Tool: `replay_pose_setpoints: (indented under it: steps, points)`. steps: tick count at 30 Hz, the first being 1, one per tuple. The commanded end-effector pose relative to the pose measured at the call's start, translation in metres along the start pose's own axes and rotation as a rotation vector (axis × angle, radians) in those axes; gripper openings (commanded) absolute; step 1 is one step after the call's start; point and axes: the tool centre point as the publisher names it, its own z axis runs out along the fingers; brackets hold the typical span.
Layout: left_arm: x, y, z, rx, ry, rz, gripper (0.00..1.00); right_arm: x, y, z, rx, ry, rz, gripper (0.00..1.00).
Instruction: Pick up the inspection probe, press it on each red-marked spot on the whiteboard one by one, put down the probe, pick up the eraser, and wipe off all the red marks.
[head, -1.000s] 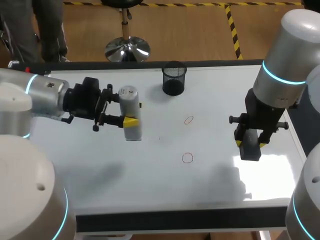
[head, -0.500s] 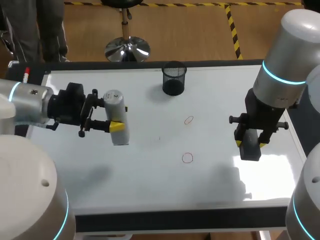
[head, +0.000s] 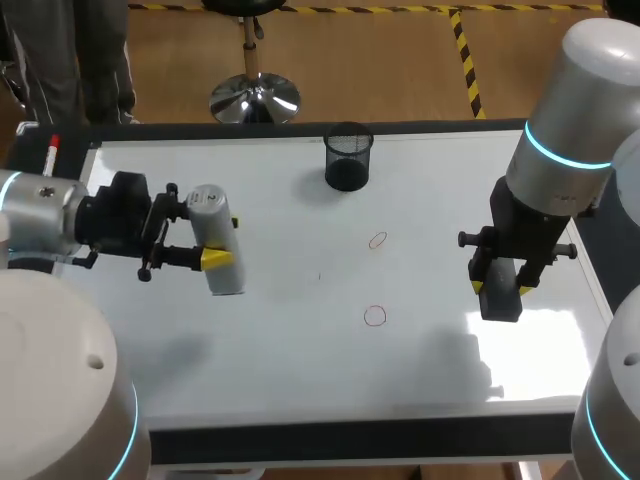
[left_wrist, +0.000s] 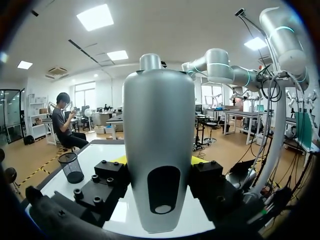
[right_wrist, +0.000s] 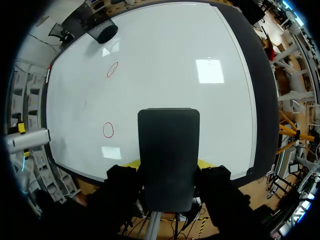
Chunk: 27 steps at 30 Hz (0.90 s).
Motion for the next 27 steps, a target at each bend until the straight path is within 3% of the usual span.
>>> replay_pose_setpoints:
  steps: [1,27]
  points:
    - [-0.0007,0.0003,-0.0007,0.004,0.002,0.002,0.00,-0.0011,-0.0002,-0.0003,-0.001,0.003,-0.001,0.00]
    - [-0.0007,0.0003,-0.0007,0.004,0.002,0.002,0.00,0.0002,-0.0014,0.0034,0.003,0.013,-0.010,0.00]
